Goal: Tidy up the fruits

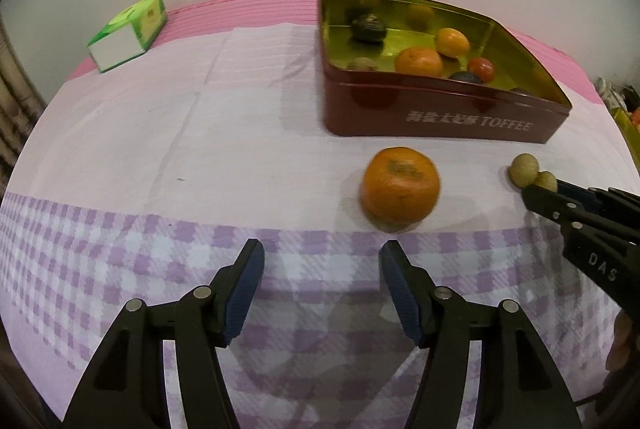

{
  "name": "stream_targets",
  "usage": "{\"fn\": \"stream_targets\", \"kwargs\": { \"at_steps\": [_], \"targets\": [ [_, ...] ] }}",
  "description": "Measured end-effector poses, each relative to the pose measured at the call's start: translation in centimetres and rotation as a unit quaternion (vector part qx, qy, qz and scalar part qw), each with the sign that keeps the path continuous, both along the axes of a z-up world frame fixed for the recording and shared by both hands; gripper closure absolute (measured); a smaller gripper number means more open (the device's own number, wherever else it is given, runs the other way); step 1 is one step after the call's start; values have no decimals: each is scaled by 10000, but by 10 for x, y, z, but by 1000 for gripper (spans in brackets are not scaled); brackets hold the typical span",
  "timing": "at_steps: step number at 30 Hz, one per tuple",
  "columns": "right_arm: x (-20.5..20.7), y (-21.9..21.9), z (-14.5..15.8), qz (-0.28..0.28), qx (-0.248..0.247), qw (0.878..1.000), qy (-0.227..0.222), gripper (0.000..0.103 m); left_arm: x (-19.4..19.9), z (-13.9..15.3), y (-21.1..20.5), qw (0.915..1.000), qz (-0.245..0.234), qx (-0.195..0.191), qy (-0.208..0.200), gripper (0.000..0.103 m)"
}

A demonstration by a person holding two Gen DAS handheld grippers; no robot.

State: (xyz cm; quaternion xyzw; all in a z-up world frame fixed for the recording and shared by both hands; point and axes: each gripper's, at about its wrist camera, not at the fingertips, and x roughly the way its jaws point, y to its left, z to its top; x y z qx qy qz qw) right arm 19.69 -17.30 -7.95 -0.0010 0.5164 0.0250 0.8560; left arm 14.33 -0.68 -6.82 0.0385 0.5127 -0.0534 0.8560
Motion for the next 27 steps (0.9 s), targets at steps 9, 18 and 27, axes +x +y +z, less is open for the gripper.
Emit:
{"fn": "stream_targets", "kwargs": {
  "at_steps": [9,18,27],
  "targets": [
    [-10,-34,-1,-425,78,9991,-55,81,2,0,-23,9998,-184,-10,35,41],
    [-11,-37,-1,-529,36,9985,-111,81,14,-1,-32,9998,-194,-9,47,41],
    [-14,-38,0,-497,-12,9986,-177,81,28,-1,-39,9997,-232,45,13,41]
  ]
}}
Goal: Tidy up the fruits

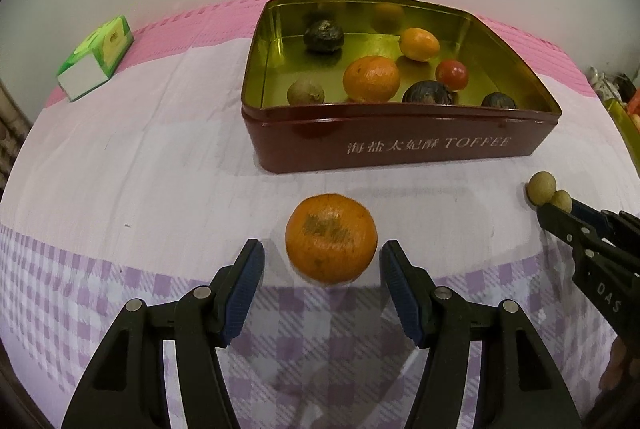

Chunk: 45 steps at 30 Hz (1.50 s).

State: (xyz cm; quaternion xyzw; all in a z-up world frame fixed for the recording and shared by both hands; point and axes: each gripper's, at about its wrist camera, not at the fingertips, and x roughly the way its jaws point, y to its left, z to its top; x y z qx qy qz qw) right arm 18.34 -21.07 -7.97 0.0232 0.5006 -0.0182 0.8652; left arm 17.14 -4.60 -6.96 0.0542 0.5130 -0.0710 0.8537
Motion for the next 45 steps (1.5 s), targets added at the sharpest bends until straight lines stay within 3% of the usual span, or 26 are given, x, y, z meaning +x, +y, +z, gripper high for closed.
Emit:
{"fn": "stream_targets", "kwargs": {
  "at_steps": [10,19,45],
  "targets": [
    [0,0,0,-3,7,10000,-8,81,0,-1,0,10000,-21,-35,-55,44],
    [0,1,0,0,1,10000,-3,81,-4,1,-5,9999,-92,-41,-124,59],
    [-1,-2,3,-54,79,9997,230,81,-8,2,-6,9999,-143,16,-54,61]
  ]
}}
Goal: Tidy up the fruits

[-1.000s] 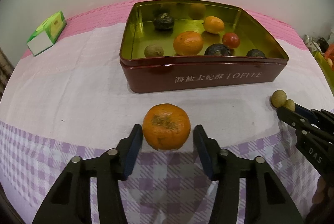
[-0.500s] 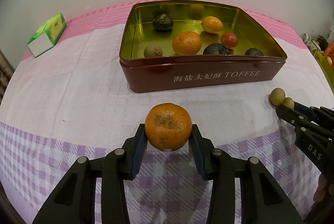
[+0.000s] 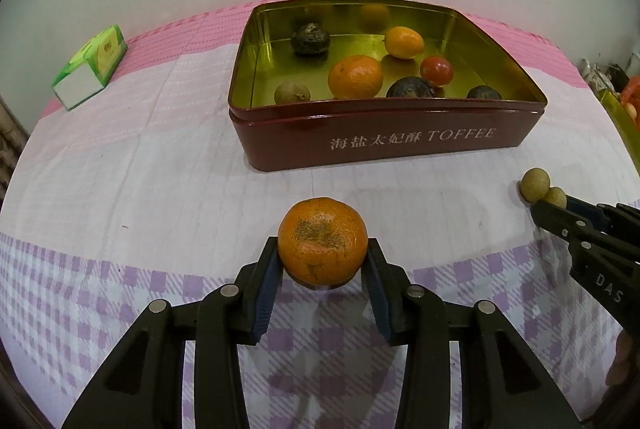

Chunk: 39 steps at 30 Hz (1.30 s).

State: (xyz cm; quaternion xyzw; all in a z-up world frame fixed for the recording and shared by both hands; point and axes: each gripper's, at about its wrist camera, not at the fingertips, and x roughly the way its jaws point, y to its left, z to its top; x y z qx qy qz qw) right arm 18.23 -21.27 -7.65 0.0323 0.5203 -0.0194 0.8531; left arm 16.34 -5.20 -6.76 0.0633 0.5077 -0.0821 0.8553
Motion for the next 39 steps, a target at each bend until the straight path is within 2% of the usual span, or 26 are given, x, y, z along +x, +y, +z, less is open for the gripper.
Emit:
{"fn": "stream_targets", "kwargs": {
  "at_steps": [11,21,39],
  "targets": [
    [-4,3,11,53,13,10000,-45,81,-4,6,-2,10000,-16,-47,-18,61],
    [-5,9,29,147,30,9997,-171,81,-6,27,2,9997,22,-180,-190,61],
    [10,9,56,246,27,9990,-383,81,17,58,6,9985,131,-258,-458,61]
  ]
}}
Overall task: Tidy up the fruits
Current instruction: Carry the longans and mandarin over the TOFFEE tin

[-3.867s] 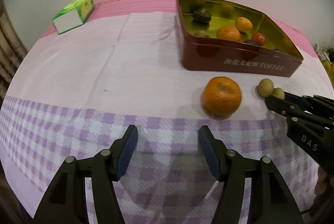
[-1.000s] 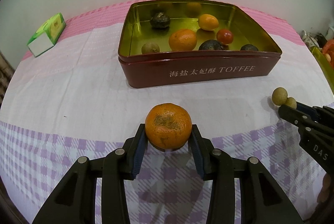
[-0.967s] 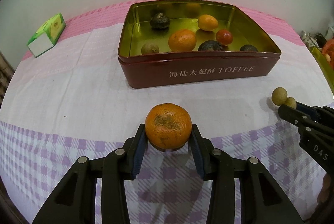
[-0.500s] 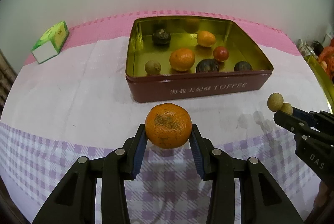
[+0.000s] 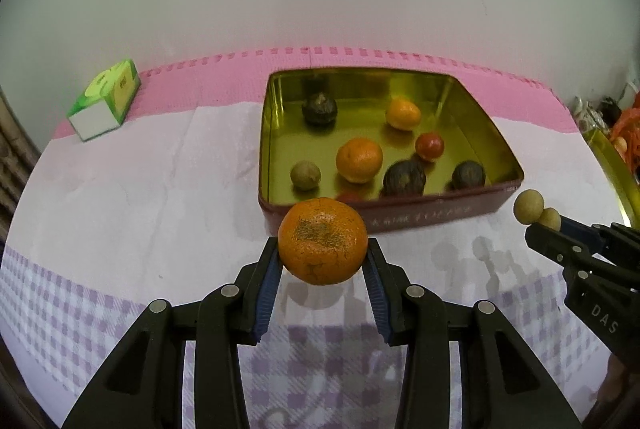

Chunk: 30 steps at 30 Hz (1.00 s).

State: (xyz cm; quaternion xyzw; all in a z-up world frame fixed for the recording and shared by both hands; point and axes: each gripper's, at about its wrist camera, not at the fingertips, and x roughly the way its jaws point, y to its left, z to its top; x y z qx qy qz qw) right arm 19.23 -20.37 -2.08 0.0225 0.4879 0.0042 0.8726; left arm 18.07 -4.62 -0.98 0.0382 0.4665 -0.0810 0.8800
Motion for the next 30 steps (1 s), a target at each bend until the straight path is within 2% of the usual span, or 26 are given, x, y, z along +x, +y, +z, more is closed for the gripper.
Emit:
{"fn": "stream_targets", "kwargs": {
  "at_steps": [15,30],
  "targets": [
    [38,-11,9,-77,122,9998,-128,81,39,8,5,9999,111,-24,-63,61],
    [70,-10,-8,-63,44,10000,19,81,71,-10,-13,9999,-64,48,83,61]
  ]
}}
